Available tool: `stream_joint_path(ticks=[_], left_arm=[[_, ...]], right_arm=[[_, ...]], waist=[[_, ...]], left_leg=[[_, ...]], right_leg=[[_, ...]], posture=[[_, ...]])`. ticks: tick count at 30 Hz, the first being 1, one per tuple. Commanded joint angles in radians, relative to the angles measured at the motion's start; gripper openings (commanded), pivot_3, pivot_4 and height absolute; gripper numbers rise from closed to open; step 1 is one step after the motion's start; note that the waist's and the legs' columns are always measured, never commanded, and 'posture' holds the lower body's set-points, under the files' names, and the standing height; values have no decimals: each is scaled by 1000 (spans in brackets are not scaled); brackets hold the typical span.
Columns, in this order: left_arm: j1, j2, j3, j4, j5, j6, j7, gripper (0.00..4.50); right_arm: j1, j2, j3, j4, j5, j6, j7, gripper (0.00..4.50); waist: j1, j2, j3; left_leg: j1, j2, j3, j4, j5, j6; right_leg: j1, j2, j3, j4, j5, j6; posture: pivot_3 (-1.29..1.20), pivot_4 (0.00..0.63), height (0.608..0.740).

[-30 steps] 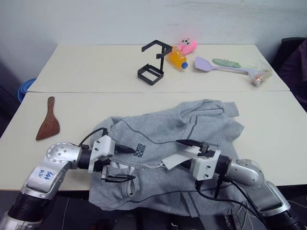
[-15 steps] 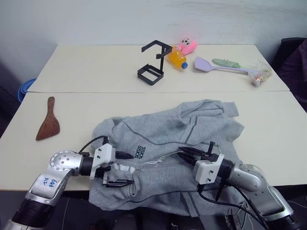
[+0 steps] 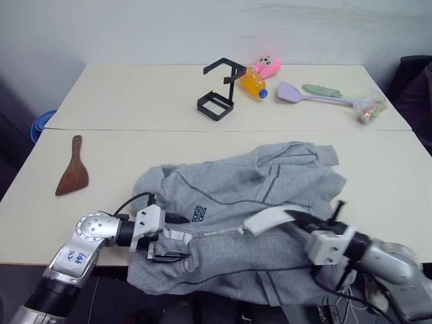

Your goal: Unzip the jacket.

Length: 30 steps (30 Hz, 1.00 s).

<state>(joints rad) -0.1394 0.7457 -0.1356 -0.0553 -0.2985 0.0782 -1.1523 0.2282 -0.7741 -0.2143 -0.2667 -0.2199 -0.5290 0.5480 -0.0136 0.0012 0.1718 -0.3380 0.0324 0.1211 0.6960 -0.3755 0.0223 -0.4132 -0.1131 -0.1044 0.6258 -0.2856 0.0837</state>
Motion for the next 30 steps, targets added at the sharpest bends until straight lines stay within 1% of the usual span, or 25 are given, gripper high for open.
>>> stream_joint_path(ticks=[1, 4, 7, 11, 12, 13, 14, 15, 17, 19, 21, 22, 24, 26, 28, 30], left_arm=[[27, 5, -33, 97, 82, 22, 27, 4500], [23, 3, -45, 112, 91, 10, 28, 4500], [13, -2, -54, 127, 91, 2, 30, 4500], [0, -8, -59, 137, 90, -4, 30, 4500], [-3, -10, -59, 140, 89, -6, 30, 4500], [-5, -11, -58, 142, 89, -7, 30, 4500], [-6, -12, -57, 143, 88, -8, 30, 4500], [-6, -13, -56, 144, 87, -9, 31, 4500], [-3, -12, -55, 142, 85, -12, 31, 4500], [0, -9, -53, 143, 82, -15, 27, 4500], [-1, -8, -52, 144, 81, -17, 24, 4500], [-3, -8, -52, 146, 81, -17, 22, 4500], [-8, -8, -51, 149, 80, -19, 19, 4500], [-11, -9, -50, 148, 78, -15, 17, 4500], [-13, -7, -50, 146, 75, -15, 15, 4500], [-12, -5, -51, 146, 75, -17, 11, 4500]], right_arm=[[21, -14, -158, 14, -14, 10, -66, 53], [24, -21, -229, 45, -19, 37, -90, 53], [11, -29, -269, 89, -10, 46, -104, 53], [7, -34, -255, 104, 23, 37, -83, 53], [12, -28, -236, 97, 54, 41, -62, 53], [22, -13, -212, 77, 133, 66, -25, 53], [37, 4, -187, 43, 237, 122, 22, 53], [55, 22, -163, -12, 387, 193, 72, 53], [105, 15, -124, -142, 665, 346, 177, 411], [158, -39, -107, -244, 839, 499, 260, 885], [160, -73, -97, -290, 865, 555, 304, 1553], [153, -88, -97, -317, 939, 629, 292, 1848], [99, -93, -84, -322, 939, 687, 265, 2472], [77, -108, -90, -314, 988, 785, 256, 3164], [51, -126, -98, -266, 984, 840, 270, 3821], [5, -139, -87, -185, 924, 863, 266, 4424]], waist=[[1, 1, -1], [4, 5, -4], [6, 9, -7], [7, 15, -10], [7, 16, -11], [7, 16, -11], [8, 16, -11], [10, 16, -11], [10, 16, -11], [11, 17, -12], [12, 16, -12], [12, 15, -13], [12, 14, -13], [13, 14, -13], [14, 14, -13], [14, 14, -13]], left_leg=[[4, 0, 0, -2, 0, 0], [5, 0, 0, -3, -1, 0], [5, 0, 0, -3, -1, 0], [5, 0, 0, -4, -1, 0], [5, -1, 0, -4, -1, 0], [5, 0, 0, -4, -1, 0], [5, 0, 0, -4, -1, 0], [5, 0, 0, -4, -1, 1], [5, 0, -1, -4, -1, 1], [5, 0, -1, -5, -1, 2], [5, 0, -2, -5, -2, 5], [5, 0, -2, -5, -5, 10], [5, 0, -3, -5, -5, 9], [5, 0, -4, -5, -5, 9], [4, 0, -4, -5, -6, 8], [4, 0, -5, -5, -6, 8]], right_leg=[[4, 0, 0, -1, 0, 0], [4, -2, 1, -2, 0, 0], [4, -2, 1, -2, 0, 0], [4, -2, 1, -2, 0, 0], [4, -2, 1, -2, 0, 0], [4, -2, 1, -2, 0, 0], [4, -2, 1, -2, 0, 0], [4, -2, 1, -2, 0, 0], [4, -2, 0, -2, 0, 0], [4, -2, 1, -1, 0, 0], [5, -3, 1, -2, 0, 0], [5, -3, 0, -3, 0, 0], [5, -4, 0, -3, 0, 0], [5, -4, 0, -3, 0, -1], [4, -4, -1, -3, -1, -1], [4, -4, -2, -4, -1, -2]], posture=[[0, 150, 740], [0, 150, 740], [0, 150, 740], [0, 150, 740], [0, 150, 740], [0, 150, 740], [0, 150, 740], [0, 150, 740], [0, 150, 740], [0, 150, 740], [0, 150, 740], [0, 150, 740], [0, 150, 740], [0, 150, 740], [0, 150, 740], [0, 150, 740]])
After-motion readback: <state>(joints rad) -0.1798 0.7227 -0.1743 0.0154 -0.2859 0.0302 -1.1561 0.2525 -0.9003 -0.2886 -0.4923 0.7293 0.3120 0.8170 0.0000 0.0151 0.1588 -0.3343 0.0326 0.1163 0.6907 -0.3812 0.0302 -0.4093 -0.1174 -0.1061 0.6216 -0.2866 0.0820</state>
